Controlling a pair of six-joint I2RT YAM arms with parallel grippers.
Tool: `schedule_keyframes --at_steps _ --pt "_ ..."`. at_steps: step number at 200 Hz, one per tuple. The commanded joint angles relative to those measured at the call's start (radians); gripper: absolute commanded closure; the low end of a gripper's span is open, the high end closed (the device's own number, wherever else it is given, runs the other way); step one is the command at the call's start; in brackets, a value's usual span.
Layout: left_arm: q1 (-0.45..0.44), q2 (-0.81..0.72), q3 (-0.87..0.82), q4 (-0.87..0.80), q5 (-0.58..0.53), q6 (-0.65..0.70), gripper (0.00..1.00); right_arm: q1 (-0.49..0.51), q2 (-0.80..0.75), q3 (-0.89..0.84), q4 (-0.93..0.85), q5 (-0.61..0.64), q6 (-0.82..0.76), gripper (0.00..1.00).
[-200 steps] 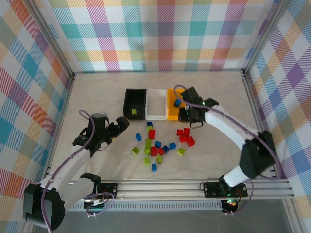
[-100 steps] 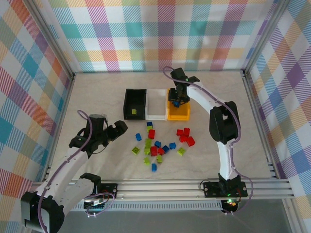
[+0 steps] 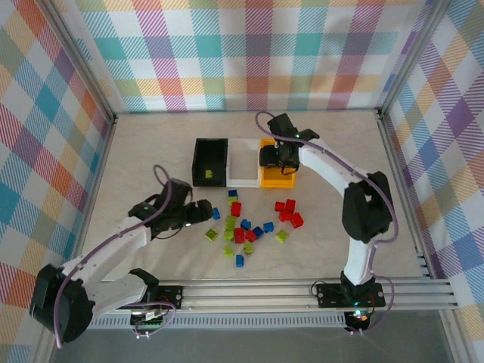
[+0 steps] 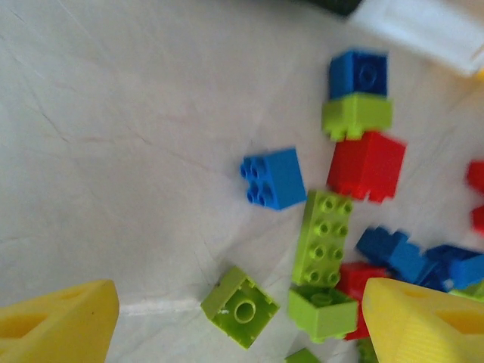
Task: Sort the legos into containers by color
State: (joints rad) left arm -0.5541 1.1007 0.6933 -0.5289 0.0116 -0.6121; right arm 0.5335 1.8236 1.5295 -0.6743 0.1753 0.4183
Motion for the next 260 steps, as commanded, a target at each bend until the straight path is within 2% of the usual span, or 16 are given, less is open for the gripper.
schedule_keyframes --at_steps 1,23,52,120,156,222,260 --pt "-0.08 0.085 0.035 -0.034 -0.107 0.012 0.16 0.027 -0.115 -0.124 0.075 -0.009 0.022 0.21" --pt "-0.124 0.164 0.04 -0.033 -0.165 0.031 0.17 0.04 -0.22 -0.247 0.118 -0.028 0.05 0.2" --pt "-0.154 0.25 0.058 -0.038 -0.162 0.069 0.21 0.043 -0.316 -0.355 0.144 -0.032 0.072 0.19" --pt "-0.215 0.338 0.081 -0.048 -0.156 0.093 0.23 0.043 -0.387 -0.426 0.161 -0.004 0.08 0.19" --pt "-0.22 0.376 0.083 -0.042 -0.167 0.093 0.31 0.042 -0.404 -0.443 0.162 0.005 0.081 0.18" --pt "-0.222 0.361 0.069 -0.033 -0.168 0.075 0.53 0.042 -0.42 -0.447 0.156 0.026 0.083 0.18" --pt "-0.204 0.307 0.111 -0.078 -0.186 0.073 0.56 0.042 -0.433 -0.457 0.16 0.019 0.093 0.18"
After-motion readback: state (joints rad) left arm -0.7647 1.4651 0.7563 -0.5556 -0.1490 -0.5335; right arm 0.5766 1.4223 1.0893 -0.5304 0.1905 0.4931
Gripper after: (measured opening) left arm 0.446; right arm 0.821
